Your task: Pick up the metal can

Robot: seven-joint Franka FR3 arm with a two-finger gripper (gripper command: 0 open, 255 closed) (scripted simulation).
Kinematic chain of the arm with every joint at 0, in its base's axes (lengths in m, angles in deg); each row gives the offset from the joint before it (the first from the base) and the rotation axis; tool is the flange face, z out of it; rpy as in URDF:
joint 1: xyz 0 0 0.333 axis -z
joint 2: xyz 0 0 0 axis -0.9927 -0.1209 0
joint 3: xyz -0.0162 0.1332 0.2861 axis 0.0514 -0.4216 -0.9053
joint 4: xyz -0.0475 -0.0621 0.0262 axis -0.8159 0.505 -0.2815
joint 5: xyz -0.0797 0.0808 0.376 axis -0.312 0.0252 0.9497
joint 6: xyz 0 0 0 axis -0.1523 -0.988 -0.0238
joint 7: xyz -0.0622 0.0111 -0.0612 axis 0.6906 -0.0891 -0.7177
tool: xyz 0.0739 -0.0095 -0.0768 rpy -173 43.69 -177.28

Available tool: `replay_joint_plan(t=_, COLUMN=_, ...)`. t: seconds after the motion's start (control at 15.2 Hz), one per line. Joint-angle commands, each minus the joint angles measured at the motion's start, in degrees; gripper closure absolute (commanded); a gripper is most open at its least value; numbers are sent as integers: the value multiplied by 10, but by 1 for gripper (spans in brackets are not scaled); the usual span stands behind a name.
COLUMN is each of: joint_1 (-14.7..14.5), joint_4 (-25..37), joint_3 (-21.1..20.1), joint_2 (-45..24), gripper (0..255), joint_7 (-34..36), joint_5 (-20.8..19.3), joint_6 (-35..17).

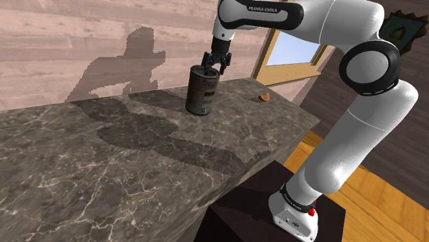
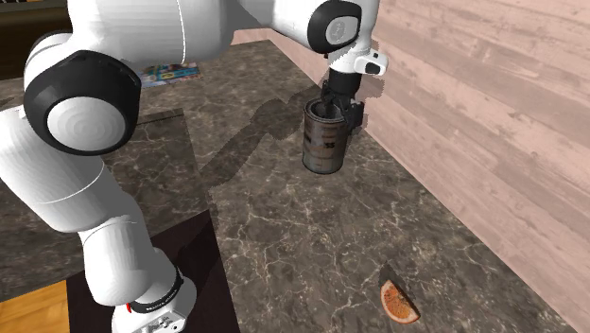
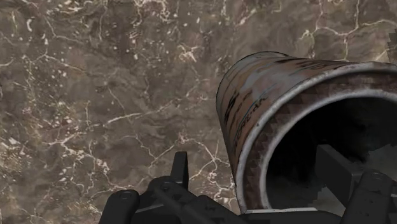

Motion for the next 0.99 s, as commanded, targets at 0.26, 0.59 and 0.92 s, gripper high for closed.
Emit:
replay_joint_plan(t=0.26, joint_1=0, joint_4=-5, joint_3=0, joint_2=-1, gripper=255, joint_7=0, joint_5=0, joint_6=-6)
replay_joint_plan(t=0.59, joint_1=0, joint_4=-6, joint_3=0, joint_2=0, gripper=255, joint_7=0, joint_5=0, joint_6=-6)
replay_joint_plan(t=0.92, joint_1=0, joint_4=20, joint_3=0, joint_2=-2, gripper=255, joint_7=0, joint_5=0, joint_6=18)
